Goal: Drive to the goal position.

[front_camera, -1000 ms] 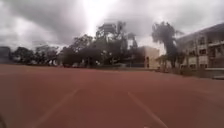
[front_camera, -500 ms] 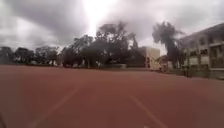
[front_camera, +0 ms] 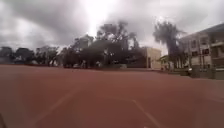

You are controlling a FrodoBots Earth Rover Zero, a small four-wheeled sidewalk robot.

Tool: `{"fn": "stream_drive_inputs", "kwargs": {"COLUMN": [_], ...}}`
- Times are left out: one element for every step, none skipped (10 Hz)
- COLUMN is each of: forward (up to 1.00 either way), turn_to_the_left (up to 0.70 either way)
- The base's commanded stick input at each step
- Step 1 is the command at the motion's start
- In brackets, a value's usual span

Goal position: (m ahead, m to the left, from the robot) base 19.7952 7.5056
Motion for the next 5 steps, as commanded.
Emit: {"fn": "stream_drive_inputs", "kwargs": {"forward": [0.70,0.70,0.70,0.70,0.70], "turn_to_the_left": [0.00,0.00,0.00,0.00,0.00]}}
